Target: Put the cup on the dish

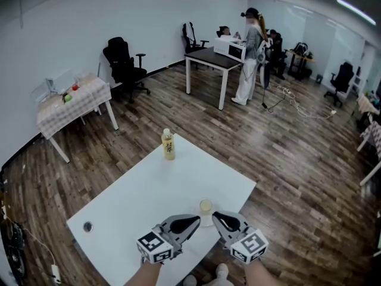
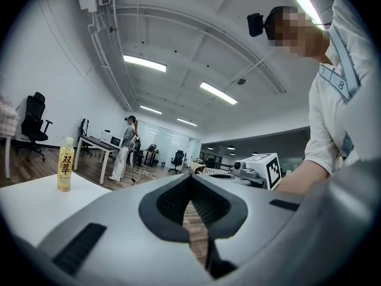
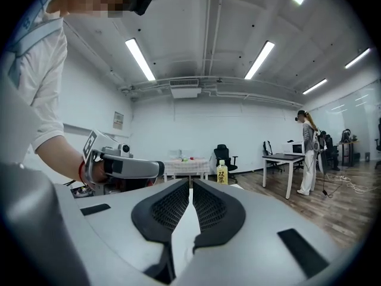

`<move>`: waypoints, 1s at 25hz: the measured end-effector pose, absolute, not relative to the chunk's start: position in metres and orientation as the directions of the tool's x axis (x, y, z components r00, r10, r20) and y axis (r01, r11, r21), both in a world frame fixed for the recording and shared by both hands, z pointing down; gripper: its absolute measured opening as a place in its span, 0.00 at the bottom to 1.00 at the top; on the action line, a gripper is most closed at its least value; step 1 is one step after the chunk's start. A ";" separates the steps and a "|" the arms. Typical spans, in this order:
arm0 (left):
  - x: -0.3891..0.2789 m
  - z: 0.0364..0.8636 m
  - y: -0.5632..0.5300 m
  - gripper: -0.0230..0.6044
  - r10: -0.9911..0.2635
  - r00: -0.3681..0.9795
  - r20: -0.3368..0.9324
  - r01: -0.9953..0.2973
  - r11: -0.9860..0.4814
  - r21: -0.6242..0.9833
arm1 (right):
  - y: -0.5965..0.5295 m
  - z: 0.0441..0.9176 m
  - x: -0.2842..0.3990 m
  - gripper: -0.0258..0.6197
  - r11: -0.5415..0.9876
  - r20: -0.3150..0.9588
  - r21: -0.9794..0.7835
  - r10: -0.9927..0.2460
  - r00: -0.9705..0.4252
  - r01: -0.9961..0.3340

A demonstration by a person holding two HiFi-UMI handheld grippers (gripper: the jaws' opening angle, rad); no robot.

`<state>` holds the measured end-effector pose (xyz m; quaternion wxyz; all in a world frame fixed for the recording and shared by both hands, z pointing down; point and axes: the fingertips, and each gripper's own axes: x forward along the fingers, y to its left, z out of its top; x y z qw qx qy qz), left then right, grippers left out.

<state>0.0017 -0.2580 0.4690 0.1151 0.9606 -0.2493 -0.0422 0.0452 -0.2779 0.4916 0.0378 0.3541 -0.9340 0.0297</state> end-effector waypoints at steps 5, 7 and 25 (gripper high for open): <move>0.005 0.457 -0.246 0.04 -0.477 0.878 -0.039 -0.457 -0.859 0.231 | -0.264 0.475 0.046 0.10 0.750 0.077 0.001 -0.660 -0.748 -0.662; 0.006 0.454 -0.241 0.04 -0.472 0.881 -0.044 -0.451 -0.863 0.228 | -0.257 0.468 0.046 0.10 0.751 0.069 0.008 -0.659 -0.749 -0.660; 0.007 0.419 -0.208 0.04 -0.439 0.894 -0.087 -0.421 -0.891 0.169 | -0.214 0.420 0.056 0.09 0.739 0.006 0.032 -0.674 -0.739 -0.673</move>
